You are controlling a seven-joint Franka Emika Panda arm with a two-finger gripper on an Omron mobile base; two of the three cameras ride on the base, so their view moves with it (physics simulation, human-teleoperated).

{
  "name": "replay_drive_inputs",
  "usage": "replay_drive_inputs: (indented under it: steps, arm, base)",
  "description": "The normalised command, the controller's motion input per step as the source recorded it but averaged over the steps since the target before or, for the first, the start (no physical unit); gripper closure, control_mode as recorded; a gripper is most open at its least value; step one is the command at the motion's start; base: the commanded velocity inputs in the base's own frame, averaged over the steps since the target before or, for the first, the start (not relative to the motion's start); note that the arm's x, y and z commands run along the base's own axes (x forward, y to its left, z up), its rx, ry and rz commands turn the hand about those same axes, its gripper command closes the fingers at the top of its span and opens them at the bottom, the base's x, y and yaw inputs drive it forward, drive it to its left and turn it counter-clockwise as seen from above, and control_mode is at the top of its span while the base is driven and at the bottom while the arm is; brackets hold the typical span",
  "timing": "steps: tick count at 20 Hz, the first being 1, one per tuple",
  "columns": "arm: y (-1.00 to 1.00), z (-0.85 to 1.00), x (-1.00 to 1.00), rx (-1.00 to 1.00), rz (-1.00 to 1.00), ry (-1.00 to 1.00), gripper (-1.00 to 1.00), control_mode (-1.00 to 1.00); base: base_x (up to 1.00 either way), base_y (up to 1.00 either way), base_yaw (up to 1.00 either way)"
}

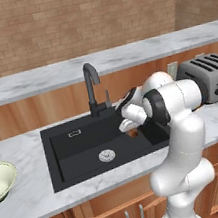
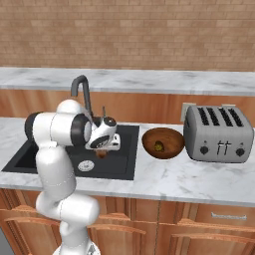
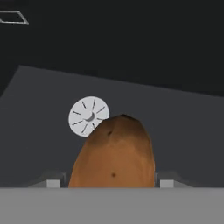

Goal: Pick the sweet potatos from the cabinet and place them in one bowl. Pick the potato from the sink and place it in the other bowl.

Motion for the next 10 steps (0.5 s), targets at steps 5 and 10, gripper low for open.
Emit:
replay_drive_inputs:
  steps: [5,10]
  arm:
    - [-0.01,0.97,-0.02,0.01,0.02,-0.05,1.0,-1.0]
    - [-0.1,1.0,-0.09,0.01,0.0,0.0,1.0,-1.0]
  base:
    - [0.0,0.0,0.0]
    - [0.0,0.0,0.0]
